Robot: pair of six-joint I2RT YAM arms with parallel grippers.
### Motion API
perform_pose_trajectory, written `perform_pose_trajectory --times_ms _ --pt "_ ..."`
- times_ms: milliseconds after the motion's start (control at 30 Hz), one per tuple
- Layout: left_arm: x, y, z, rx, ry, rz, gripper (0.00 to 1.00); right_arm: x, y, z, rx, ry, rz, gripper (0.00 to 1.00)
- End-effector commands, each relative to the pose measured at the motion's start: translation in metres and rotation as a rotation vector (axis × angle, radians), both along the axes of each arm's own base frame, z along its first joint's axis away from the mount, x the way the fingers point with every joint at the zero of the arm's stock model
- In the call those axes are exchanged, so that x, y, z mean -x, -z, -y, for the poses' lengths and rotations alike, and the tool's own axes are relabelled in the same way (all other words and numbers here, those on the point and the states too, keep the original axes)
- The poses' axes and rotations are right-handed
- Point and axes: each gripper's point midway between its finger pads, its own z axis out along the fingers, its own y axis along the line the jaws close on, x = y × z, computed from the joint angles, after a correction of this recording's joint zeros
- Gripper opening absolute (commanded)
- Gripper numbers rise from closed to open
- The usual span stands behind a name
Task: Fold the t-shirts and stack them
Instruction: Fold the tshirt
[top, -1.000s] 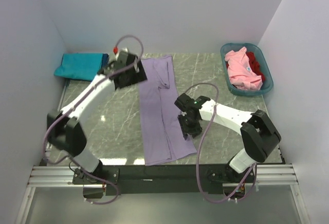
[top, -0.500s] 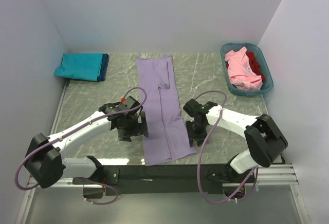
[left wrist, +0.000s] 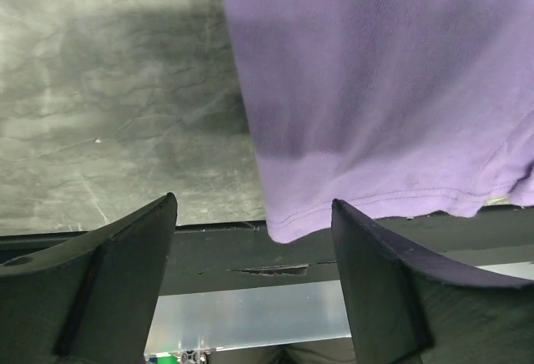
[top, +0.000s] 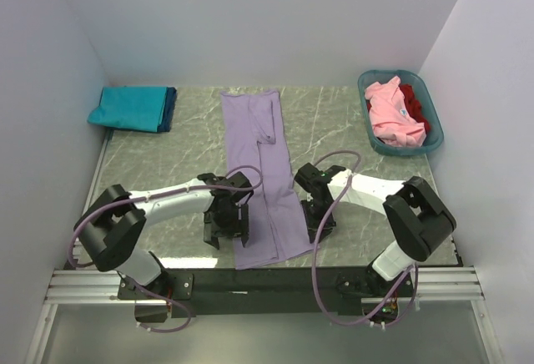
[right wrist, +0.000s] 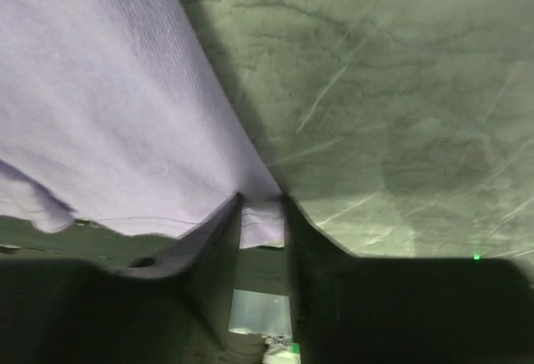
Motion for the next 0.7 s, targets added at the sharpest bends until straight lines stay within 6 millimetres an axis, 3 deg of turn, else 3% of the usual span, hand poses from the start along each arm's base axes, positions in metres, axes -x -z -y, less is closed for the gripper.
perform_pose_trajectory --times_ms 0,33,67,100,367,467,567,667 --pt "-0.007 -0.006 0.014 0.026 0.027 0.022 0.79 -0.003 0.0 -0.006 -0.002 -0.009 -0.005 0.27" --pt "-0.005 -0.005 0.016 0.023 0.037 0.017 0.78 -0.004 0.0 -0.006 -0.002 -0.007 -0.007 0.2" --pt "-0.005 -0.004 0.016 0.018 0.04 0.015 0.78 -0.004 0.0 -0.006 0.0 -0.015 -0.01 0.05" --pt "-0.005 -0.003 0.016 0.017 0.044 0.015 0.76 -0.003 0.0 -0.006 -0.001 -0.02 -0.012 0.0" --pt "-0.003 -0.002 0.021 0.005 0.066 0.008 0.68 -0.003 -0.013 -0.012 -0.045 -0.04 -0.017 0.0" --pt "-0.002 -0.001 0.023 0.003 0.075 -0.001 0.62 0.0 -0.016 -0.019 -0.087 -0.039 -0.026 0.0" --pt "0.003 0.002 0.023 -0.008 0.082 -0.021 0.45 -0.002 -0.019 -0.022 -0.093 -0.04 -0.02 0.0" --pt "0.006 0.003 0.024 -0.024 0.087 -0.026 0.45 -0.003 -0.024 -0.027 -0.118 -0.038 -0.013 0.0"
